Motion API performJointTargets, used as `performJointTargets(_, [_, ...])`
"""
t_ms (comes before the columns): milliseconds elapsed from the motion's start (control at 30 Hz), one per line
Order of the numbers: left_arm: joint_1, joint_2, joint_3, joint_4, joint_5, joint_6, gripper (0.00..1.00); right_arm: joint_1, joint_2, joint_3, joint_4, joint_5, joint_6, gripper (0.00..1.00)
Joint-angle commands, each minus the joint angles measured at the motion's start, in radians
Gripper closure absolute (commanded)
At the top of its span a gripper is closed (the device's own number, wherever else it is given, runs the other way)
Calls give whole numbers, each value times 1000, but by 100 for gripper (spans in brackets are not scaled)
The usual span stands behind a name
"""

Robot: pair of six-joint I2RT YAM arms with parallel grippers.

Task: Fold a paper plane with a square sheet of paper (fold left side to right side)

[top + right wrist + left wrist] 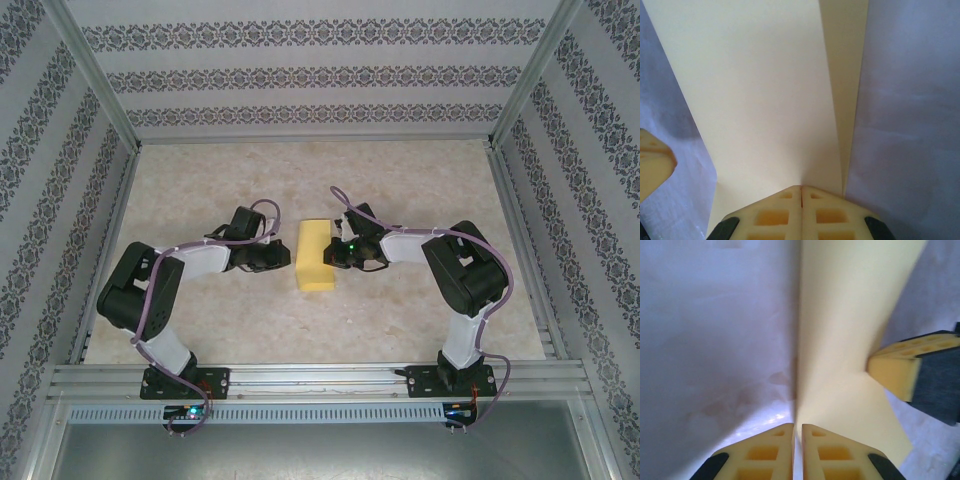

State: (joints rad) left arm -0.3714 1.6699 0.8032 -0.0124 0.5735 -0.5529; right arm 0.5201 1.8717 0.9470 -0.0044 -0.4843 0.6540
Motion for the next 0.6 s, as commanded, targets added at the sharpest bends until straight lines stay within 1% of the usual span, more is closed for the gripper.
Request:
performJointTargets(0, [-27, -1, 12, 59, 74, -16, 89, 0, 29, -31, -139, 87, -20, 100])
performJointTargets(100, [-49, 38, 29, 96, 95, -34, 89, 1, 32, -31, -140, 87, -21, 100])
performJointTargets(267, [-71, 108, 55, 113, 96, -39, 90, 3, 34, -28, -141, 83, -23, 100])
performJointTargets(367, [-75, 128, 55, 115, 82, -38, 90, 4, 32, -25, -144, 81, -25, 100])
performJointTargets(567, [-75, 150, 47, 69, 45, -17, 90, 8, 20, -23, -133, 65, -33, 100])
